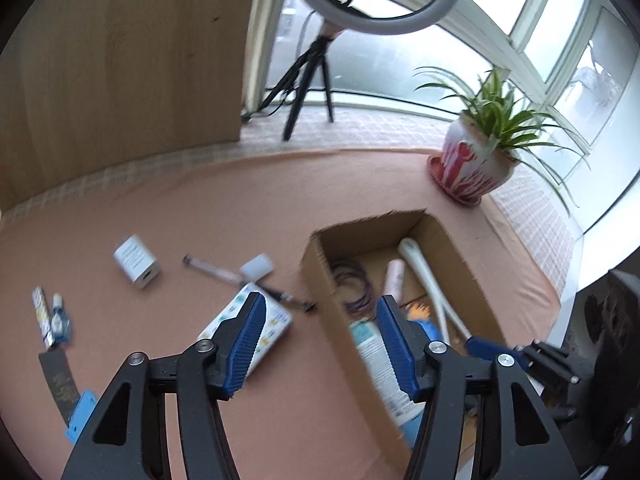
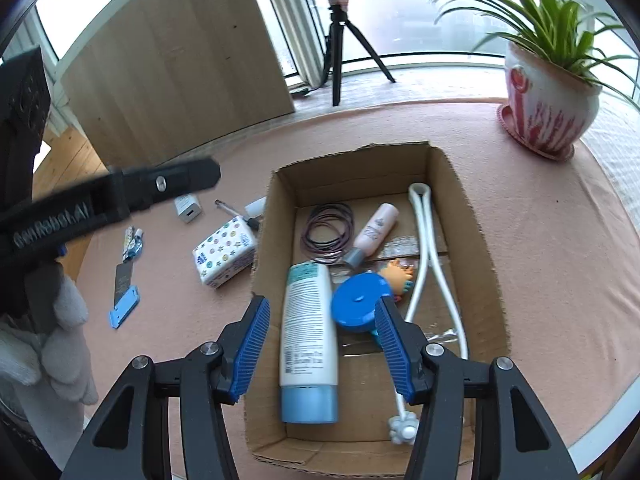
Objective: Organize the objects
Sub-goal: 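Open the left tool to drop the cord while the right tool releases the tape measure, then move the right tool back toward the white tissue pack on the table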
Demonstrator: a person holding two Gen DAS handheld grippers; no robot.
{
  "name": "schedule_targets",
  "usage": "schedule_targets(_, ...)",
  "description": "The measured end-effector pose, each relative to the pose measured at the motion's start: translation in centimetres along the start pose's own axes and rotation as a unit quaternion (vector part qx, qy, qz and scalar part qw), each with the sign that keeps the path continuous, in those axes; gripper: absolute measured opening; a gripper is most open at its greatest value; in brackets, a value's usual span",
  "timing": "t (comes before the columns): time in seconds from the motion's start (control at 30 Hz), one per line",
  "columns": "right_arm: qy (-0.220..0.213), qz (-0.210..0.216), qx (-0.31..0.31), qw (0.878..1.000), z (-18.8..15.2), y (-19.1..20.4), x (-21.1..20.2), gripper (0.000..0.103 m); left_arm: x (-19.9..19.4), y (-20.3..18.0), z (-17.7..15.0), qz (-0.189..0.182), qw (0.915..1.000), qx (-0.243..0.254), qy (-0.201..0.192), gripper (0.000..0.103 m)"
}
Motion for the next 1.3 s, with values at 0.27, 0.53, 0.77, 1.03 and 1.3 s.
schedule_targets(0.27,0.005,0.026,-0.005,1.000,0.3,2.2,0.1,0.051,-3.7,10.7,-5.2,0.072,0.9934,-0.085,0.025,0.075)
schedule_targets(0.53,0.018,0.053,-0.016,0.998,1.0,5.7,1.3,0.052,-8.8,21.0,-9.2,0.134,0.9762,-0.170,0.011,0.076)
schedule_targets(0.77,0.033,0.076,-0.042,0.996,1.7,10.0,2.6,0.052,-12.2,25.6,-11.7,0.142,0.9657,-0.218,-0.005,0.076)
schedule_targets(1.03,0.040,0.060,-0.067,0.995,5.3,13.5,5.7,0.053,-12.7,25.6,-12.5,0.127,0.9670,-0.221,-0.007,0.076)
schedule_targets(1.3,0.082,0.032,-0.063,0.994,8.0,14.5,10.3,0.054,-13.3,24.0,-12.7,0.112,0.9707,-0.212,-0.012,0.076)
Point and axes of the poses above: each gripper's, at about its wrist camera, not at the fingertips, and x roughly the way its jaws point, y to its left, z to its top, the point moved 4 cm from there along x, roughly the way its jaws point, and after that the axes turned 12 degrees about -z, right-handed, at the moved point
